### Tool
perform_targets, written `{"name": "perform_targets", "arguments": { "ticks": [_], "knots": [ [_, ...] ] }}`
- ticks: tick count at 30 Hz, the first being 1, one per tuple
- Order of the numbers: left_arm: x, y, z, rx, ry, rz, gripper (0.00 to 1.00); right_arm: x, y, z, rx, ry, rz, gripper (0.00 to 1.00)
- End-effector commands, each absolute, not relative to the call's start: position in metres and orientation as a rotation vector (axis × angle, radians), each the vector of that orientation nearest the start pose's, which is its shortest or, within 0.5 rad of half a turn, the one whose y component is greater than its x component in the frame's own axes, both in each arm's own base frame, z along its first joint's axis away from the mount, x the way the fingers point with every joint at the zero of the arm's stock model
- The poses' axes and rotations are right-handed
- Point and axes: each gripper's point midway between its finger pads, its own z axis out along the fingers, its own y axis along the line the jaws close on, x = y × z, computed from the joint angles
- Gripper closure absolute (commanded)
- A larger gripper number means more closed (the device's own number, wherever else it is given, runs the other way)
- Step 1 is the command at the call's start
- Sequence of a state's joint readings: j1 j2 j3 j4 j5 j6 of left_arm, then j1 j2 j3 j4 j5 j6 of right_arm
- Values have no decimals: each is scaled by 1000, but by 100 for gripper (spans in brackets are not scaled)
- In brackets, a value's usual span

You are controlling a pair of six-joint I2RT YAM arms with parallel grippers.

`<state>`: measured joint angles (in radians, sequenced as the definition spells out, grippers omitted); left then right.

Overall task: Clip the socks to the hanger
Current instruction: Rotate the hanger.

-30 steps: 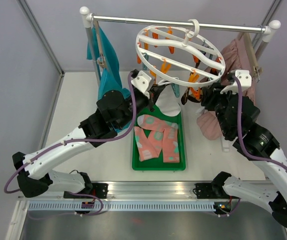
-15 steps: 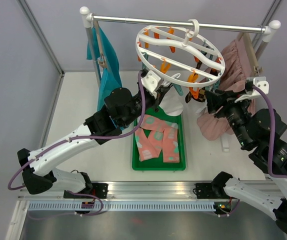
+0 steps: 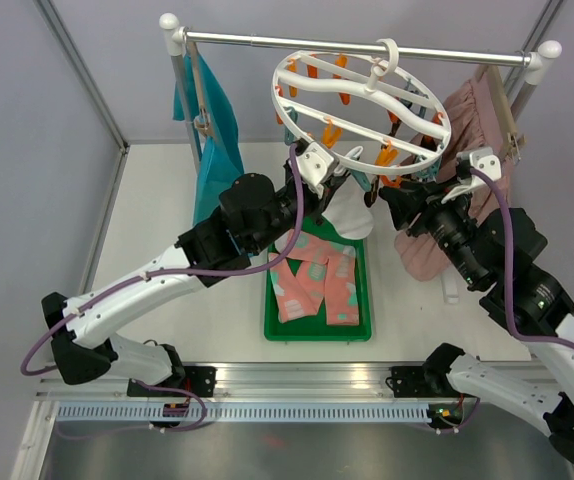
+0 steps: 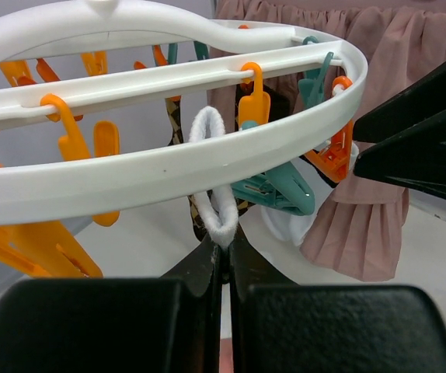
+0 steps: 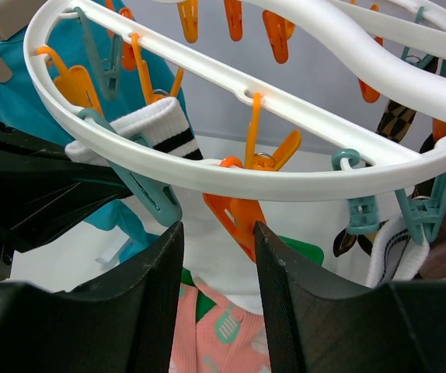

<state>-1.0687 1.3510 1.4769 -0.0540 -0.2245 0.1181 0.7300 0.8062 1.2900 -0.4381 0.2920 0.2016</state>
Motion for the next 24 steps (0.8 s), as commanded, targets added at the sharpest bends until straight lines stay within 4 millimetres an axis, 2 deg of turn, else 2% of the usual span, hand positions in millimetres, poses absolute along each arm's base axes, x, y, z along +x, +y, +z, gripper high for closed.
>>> {"name": "perform_targets", "arguments": {
  "ticks": [1, 13, 24],
  "knots": [
    [247, -372, 460, 717, 1302, -602, 98, 236, 153, 447, -164, 1505, 522, 52],
    [250, -380, 455, 758, 1311, -585, 98, 249, 142, 443, -87, 1507, 449, 52],
    [256, -397, 439, 804, 1332, -570, 98, 251, 137, 444, -56, 1495, 435, 54]
  ]
}}
